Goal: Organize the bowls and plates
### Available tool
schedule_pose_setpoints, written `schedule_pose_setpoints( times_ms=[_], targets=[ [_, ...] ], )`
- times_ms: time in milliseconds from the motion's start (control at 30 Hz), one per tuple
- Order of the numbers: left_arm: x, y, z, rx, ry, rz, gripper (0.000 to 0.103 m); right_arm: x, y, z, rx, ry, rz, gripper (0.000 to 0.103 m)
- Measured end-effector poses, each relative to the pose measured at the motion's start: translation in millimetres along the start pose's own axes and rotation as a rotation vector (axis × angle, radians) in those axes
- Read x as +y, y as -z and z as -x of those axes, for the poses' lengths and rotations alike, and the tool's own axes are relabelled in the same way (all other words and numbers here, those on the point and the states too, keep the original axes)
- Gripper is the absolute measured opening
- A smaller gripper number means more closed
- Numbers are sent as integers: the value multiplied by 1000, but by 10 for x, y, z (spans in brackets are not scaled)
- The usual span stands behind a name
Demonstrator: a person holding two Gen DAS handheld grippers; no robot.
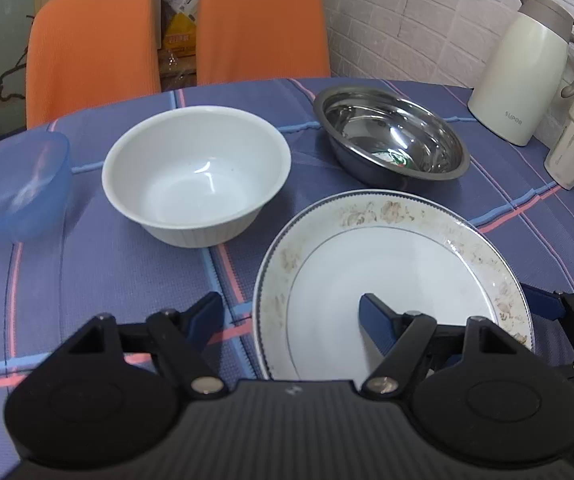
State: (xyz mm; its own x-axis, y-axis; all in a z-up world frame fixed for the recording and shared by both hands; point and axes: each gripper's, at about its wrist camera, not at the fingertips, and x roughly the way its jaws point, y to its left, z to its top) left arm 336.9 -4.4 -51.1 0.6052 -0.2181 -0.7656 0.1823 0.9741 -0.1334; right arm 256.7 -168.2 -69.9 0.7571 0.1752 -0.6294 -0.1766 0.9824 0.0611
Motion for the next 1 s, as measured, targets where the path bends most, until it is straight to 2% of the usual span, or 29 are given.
schedule_pose_setpoints(
  times_ms=[133, 367, 433, 467, 533, 667, 833, 1000],
  targets=[
    [-73, 28, -17, -8, -32, -34, 75, -8, -6, -15, -11, -1, 3, 90],
    [-53, 26, -4, 8, -23, -40, 75, 61, -9, -26, -18, -5, 7, 90],
    [-67, 31, 11, 0, 5, -34, 57, 133, -18, -26, -10, -43, 24, 90],
    [-99, 30, 16, 1, 17, -33, 54, 186, -21, -23, -5, -52, 29, 90],
    [-123, 32, 14, -2, -2, -21, 54, 238, -23, -29, -1, -25, 29, 90],
    [-124, 41, 46, 13, -4, -10, 53, 195, -42, 27, 11, -44, -45, 90],
    [-44, 94, 146, 25, 7, 34, 53, 330, -18, 170, 2, -31, -29, 90],
    [33, 197, 438, -19, -10, 38, 54, 515, 5, 366, -34, -38, -15, 90]
  ],
)
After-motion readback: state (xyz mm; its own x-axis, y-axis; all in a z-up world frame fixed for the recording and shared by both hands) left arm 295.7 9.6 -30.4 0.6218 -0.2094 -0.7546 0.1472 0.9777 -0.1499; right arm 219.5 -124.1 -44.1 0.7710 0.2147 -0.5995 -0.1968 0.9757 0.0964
